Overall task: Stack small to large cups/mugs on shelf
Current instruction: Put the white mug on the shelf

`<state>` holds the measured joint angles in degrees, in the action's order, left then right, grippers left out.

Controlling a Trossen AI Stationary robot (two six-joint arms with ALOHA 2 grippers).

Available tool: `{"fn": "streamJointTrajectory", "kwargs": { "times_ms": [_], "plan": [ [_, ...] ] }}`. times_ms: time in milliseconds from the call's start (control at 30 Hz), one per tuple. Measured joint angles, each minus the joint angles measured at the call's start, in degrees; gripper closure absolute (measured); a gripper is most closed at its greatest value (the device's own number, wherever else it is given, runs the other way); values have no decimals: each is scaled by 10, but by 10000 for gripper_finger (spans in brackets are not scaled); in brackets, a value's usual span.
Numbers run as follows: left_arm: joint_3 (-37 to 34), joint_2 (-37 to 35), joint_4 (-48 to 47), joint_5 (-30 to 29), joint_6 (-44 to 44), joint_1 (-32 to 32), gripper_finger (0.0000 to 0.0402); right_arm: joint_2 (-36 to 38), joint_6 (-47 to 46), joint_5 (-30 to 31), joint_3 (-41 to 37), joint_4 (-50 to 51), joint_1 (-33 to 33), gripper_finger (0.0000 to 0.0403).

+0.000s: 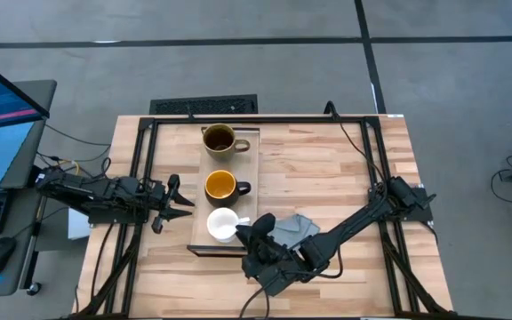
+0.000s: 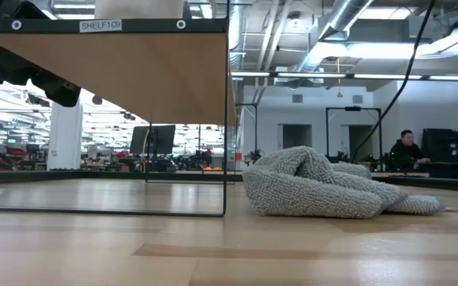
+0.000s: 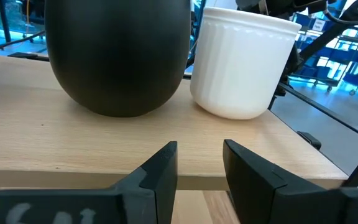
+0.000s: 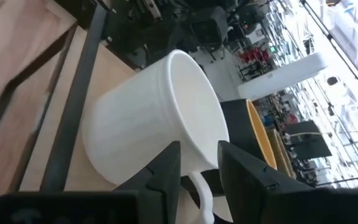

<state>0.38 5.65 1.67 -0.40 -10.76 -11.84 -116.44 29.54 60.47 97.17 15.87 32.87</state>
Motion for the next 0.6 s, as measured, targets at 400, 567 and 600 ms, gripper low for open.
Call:
{"fn": "streamJointTrajectory", "kwargs": {
  "times_ms": [400,567,600],
  "plan": [
    [0,0,0,0,-1,0,282,0,8,-24,0,-19,-4,274],
    [0,0,0,0,-5,0,282,0,9,-24,0,-19,-4,274],
    [0,0,0,0,-5,0,282,0,9,-25,0,-21,-4,274]
  ]
}}
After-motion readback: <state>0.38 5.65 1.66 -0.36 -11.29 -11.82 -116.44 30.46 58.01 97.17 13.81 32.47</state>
